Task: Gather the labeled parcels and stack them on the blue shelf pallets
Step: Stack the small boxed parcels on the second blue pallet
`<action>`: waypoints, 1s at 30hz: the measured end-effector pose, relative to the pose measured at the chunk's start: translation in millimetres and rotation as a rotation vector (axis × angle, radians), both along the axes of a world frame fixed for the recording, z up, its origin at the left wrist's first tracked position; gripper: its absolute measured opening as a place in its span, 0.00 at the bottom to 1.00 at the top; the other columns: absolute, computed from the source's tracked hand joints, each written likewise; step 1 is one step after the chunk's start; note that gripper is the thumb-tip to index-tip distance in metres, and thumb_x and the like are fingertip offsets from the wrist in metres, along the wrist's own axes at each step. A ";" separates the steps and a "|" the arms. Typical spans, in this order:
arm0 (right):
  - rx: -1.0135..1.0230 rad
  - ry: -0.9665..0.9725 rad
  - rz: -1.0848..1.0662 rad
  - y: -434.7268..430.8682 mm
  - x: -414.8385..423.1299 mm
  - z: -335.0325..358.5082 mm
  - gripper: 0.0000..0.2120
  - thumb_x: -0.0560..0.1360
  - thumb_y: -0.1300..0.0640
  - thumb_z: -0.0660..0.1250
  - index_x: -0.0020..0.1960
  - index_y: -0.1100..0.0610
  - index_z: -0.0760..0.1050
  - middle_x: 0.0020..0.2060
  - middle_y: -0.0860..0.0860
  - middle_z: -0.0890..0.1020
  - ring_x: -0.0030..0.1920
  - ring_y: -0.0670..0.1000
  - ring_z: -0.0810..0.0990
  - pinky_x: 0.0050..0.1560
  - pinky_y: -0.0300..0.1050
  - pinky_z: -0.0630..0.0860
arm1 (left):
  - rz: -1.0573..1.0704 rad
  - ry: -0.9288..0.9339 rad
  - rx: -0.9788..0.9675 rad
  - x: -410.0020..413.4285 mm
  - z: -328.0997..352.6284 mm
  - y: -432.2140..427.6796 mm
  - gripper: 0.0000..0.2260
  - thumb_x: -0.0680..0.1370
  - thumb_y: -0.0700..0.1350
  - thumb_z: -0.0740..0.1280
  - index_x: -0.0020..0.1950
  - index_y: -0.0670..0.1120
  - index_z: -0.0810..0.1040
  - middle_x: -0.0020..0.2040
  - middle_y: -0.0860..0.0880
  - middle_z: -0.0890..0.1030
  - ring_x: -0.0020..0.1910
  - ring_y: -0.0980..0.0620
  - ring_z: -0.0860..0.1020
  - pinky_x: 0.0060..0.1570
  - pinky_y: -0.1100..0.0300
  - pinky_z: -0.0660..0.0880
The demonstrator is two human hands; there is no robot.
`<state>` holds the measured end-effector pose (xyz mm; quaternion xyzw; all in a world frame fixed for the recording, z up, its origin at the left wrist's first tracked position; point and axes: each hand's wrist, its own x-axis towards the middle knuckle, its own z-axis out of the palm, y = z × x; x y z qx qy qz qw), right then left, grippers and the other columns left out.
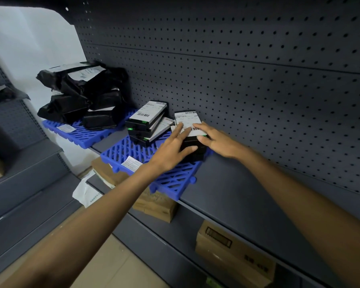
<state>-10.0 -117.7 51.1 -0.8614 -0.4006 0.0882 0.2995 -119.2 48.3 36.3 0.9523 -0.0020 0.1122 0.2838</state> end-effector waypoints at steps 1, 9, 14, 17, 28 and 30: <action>-0.010 0.001 0.004 -2.6 -1.6 -2.2 0.25 0.83 0.50 0.57 0.78 0.47 0.57 0.79 0.50 0.54 0.79 0.49 0.52 0.74 0.43 0.49 | 0.004 0.018 0.041 -1.1 -0.7 -1.6 0.33 0.80 0.58 0.64 0.81 0.52 0.54 0.81 0.51 0.46 0.76 0.45 0.62 0.70 0.46 0.67; -0.027 0.092 0.064 -7.3 -6.3 -10.6 0.51 0.67 0.50 0.78 0.79 0.42 0.50 0.80 0.49 0.43 0.78 0.47 0.46 0.72 0.42 0.51 | -0.067 0.038 0.043 -7.6 -4.2 13.6 0.43 0.73 0.36 0.74 0.79 0.59 0.55 0.81 0.52 0.46 0.68 0.42 0.70 0.61 0.48 0.75; 0.077 -0.026 -0.062 6.8 -9.4 -18.7 0.48 0.67 0.65 0.78 0.78 0.45 0.57 0.80 0.51 0.51 0.78 0.51 0.55 0.70 0.39 0.55 | -0.026 -0.016 0.073 -0.6 -9.9 10.2 0.42 0.74 0.33 0.72 0.79 0.60 0.55 0.81 0.53 0.45 0.62 0.43 0.76 0.53 0.48 0.79; 0.073 -0.064 -0.096 10.6 -13.6 -19.7 0.47 0.68 0.63 0.78 0.78 0.44 0.57 0.79 0.50 0.52 0.77 0.53 0.59 0.73 0.47 0.61 | -0.073 -0.025 0.035 1.2 -10.9 18.1 0.43 0.74 0.31 0.70 0.79 0.60 0.55 0.81 0.53 0.45 0.68 0.43 0.71 0.56 0.47 0.78; 0.040 -0.136 -0.222 45.7 -37.9 -26.2 0.46 0.70 0.62 0.76 0.79 0.44 0.54 0.80 0.53 0.49 0.66 0.58 0.75 0.64 0.57 0.75 | -0.195 -0.005 0.060 12.5 2.4 73.0 0.45 0.70 0.24 0.69 0.79 0.56 0.59 0.81 0.49 0.52 0.79 0.50 0.52 0.63 0.60 0.73; 0.027 -0.177 -0.271 51.4 -40.9 -29.8 0.45 0.71 0.60 0.76 0.78 0.44 0.54 0.80 0.53 0.49 0.61 0.57 0.79 0.60 0.57 0.77 | -0.223 -0.016 0.085 16.4 2.8 80.3 0.45 0.69 0.23 0.68 0.79 0.56 0.59 0.81 0.51 0.52 0.79 0.52 0.51 0.57 0.69 0.73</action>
